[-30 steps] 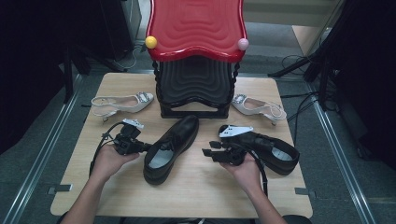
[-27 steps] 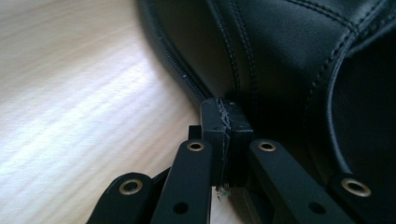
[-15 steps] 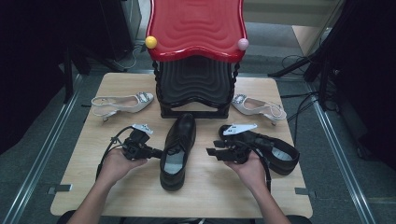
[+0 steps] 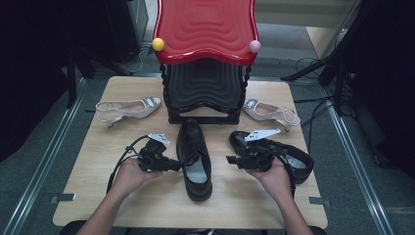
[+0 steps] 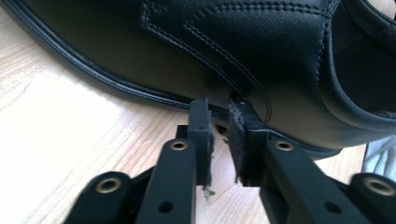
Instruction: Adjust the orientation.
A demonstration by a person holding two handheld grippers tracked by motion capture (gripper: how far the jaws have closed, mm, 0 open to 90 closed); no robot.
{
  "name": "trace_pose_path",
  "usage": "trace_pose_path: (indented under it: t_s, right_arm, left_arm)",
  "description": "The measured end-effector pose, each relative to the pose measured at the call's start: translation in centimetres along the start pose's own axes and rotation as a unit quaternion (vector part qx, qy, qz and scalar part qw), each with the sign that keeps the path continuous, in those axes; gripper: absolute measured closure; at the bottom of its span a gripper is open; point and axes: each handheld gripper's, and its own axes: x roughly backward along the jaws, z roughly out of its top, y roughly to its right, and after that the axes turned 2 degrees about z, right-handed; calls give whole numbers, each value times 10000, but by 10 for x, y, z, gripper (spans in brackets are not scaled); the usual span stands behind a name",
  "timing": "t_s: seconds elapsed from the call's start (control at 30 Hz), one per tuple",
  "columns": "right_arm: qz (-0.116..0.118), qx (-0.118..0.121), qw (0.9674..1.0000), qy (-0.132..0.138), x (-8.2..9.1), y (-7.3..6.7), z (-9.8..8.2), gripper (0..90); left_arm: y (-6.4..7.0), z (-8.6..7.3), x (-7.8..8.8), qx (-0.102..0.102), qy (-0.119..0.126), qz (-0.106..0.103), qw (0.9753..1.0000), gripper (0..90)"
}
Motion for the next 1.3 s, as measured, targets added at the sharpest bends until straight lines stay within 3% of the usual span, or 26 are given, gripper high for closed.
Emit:
trace_pose_path:
  t_s: [0.2,0.33,0.53,0.63,1.0,1.13,1.3]
  right_arm:
    - [-51,-40,10000,-39,7,5,-2,501]
    - [-100,-46,9999,-29,11,8,-4,501]
    - [-232,2,9997,-36,22,12,-7,499]
    - [-261,18,9996,-95,27,15,-8,501]
    - [-454,23,9989,-122,60,30,-19,517]
    - [-511,-92,9986,-136,73,36,-25,538]
    - [-687,-82,9976,23,90,39,-32,541]
  left_arm:
    - [-9,-2,10,241,136,66,9996,639]
    - [-14,-4,16,285,141,182,9993,573]
    - [-19,-4,21,433,249,135,9987,510]
    - [-19,-2,22,378,218,249,9987,498]
    - [-17,5,25,254,162,294,9991,464]
    - [-18,8,24,254,167,301,9991,452]
    - [-21,11,22,192,157,268,9993,451]
